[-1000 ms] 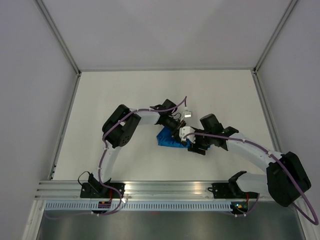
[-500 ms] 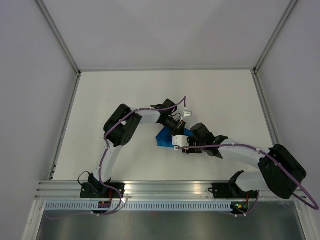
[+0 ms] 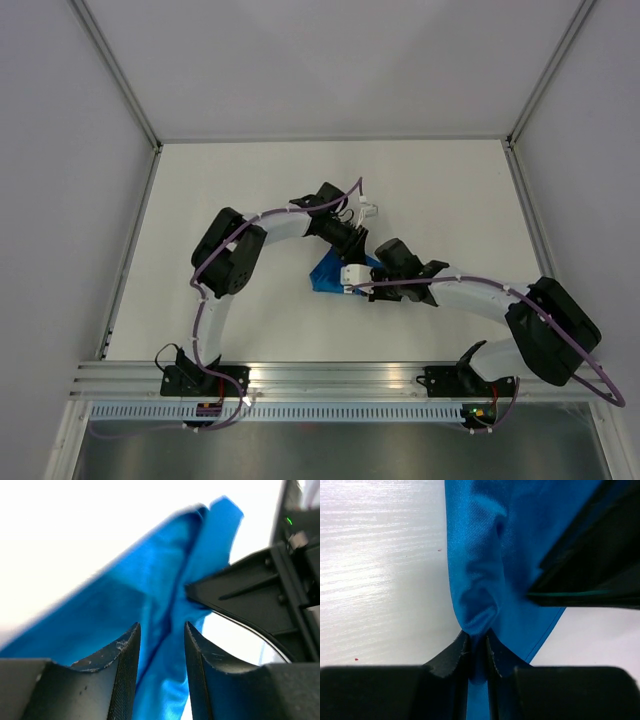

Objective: Fold the napkin, place the utensils inside, and roll it up
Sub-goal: Roll the napkin with the utensil

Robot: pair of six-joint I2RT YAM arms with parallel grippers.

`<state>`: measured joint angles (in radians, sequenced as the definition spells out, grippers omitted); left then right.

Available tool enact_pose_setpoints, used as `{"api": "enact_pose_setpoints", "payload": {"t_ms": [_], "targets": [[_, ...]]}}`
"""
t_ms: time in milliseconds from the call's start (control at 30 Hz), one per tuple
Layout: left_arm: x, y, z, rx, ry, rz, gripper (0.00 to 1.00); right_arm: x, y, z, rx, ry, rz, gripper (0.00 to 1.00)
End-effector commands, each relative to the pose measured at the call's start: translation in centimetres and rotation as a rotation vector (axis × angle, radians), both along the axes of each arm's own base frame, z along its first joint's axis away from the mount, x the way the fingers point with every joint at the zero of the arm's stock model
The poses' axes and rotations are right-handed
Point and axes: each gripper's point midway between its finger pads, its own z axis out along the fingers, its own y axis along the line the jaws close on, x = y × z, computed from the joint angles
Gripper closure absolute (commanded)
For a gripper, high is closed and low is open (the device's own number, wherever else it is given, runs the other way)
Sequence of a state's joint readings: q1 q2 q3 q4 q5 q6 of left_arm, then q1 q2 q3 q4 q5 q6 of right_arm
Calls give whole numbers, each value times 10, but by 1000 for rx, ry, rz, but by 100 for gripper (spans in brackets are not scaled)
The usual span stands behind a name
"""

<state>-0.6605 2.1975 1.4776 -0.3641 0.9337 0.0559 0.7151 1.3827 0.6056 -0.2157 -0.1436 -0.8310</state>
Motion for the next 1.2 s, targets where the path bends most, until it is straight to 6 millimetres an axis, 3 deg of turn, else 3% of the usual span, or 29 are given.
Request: {"api": "enact_pose_setpoints", "payload": {"t_ms": [0, 67, 167, 233, 267, 400, 500, 533, 567, 667, 733, 767, 867, 900, 967, 1000, 1067, 1167], "targets": [[61, 6, 54, -5, -241, 175, 55, -29, -13, -19, -59, 182, 14, 80], [78, 12, 75, 1, -308, 268, 55, -28, -11, -18, -55, 213, 24, 80], [100, 29, 91, -6, -372, 402, 54, -26, -12, -17, -41, 300, 35, 80], [105, 43, 111, -36, -424, 474, 53, -30, -19, -22, -44, 396, 23, 80], [110, 50, 115, -19, -459, 522, 53, -21, -16, -17, -31, 398, 40, 80], [104, 72, 140, -28, -561, 609, 52, -21, -27, -20, -46, 561, 31, 80], [98, 85, 142, -36, -623, 654, 53, -18, -26, -22, -40, 667, 37, 80], [94, 89, 157, -62, -663, 671, 52, -20, -28, -29, -47, 711, 33, 80], [90, 95, 148, -56, -679, 682, 52, -12, -23, -26, -29, 715, 36, 80], [77, 103, 152, -72, -766, 690, 52, -6, -23, -31, -30, 776, 30, 80], [64, 98, 153, -69, -836, 676, 50, -8, -25, -35, -28, 837, 23, 80], [58, 104, 147, -42, -897, 668, 49, 2, -22, -32, -17, 830, 23, 80], [39, 92, 138, -13, -993, 600, 48, 7, -22, -35, -14, 881, 16, 79], [25, 77, 136, -28, -1006, 546, 47, 8, -24, -35, -17, 899, 7, 79], [23, 72, 128, 37, -1070, 515, 47, 13, -22, -39, -17, 918, 1, 79], [12, 60, 114, 63, -1075, 455, 46, 13, -24, -39, -19, 937, -7, 79], [8, 51, 107, 97, -1122, 408, 46, 15, -23, -43, -18, 959, -13, 79], [-5, 31, 82, 148, -1156, 303, 46, 16, -24, -46, -24, 971, -22, 78]]}}
